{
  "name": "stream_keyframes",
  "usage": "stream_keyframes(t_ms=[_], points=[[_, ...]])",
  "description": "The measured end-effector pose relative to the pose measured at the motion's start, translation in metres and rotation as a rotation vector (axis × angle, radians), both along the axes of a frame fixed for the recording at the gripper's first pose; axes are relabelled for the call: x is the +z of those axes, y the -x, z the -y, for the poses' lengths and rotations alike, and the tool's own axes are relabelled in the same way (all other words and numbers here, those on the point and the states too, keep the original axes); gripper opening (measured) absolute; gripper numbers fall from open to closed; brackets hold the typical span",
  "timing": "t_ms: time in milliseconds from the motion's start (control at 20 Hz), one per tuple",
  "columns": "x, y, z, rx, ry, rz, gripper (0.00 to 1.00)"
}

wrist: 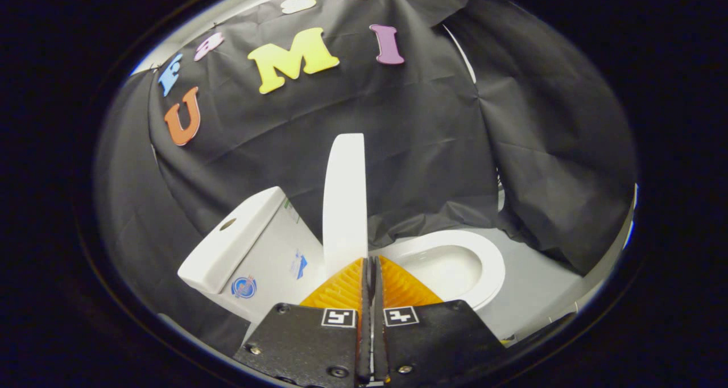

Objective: Open the toilet lid.

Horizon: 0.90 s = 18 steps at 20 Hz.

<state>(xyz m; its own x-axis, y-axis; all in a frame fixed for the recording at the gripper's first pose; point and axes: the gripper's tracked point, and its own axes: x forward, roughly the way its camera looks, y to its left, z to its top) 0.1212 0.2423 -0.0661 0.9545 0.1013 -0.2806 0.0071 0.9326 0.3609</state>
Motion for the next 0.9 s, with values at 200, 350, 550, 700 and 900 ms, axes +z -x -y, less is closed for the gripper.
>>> stream_keyframes(t_ms=[200, 350, 550, 700, 900], points=[[0.008, 0.002, -0.022, 0.026, 0.027, 0.011, 0.06], [0.012, 0.002, -0.037, 0.037, 0.040, 0.013, 0.08], [0.014, 0.002, -0.048, 0.021, 0.072, 0.007, 0.09], [0.016, 0.003, -0.061, 0.027, 0.096, 0.007, 0.09], [0.018, 0.002, -0.077, 0.028, 0.120, 0.012, 0.09]])
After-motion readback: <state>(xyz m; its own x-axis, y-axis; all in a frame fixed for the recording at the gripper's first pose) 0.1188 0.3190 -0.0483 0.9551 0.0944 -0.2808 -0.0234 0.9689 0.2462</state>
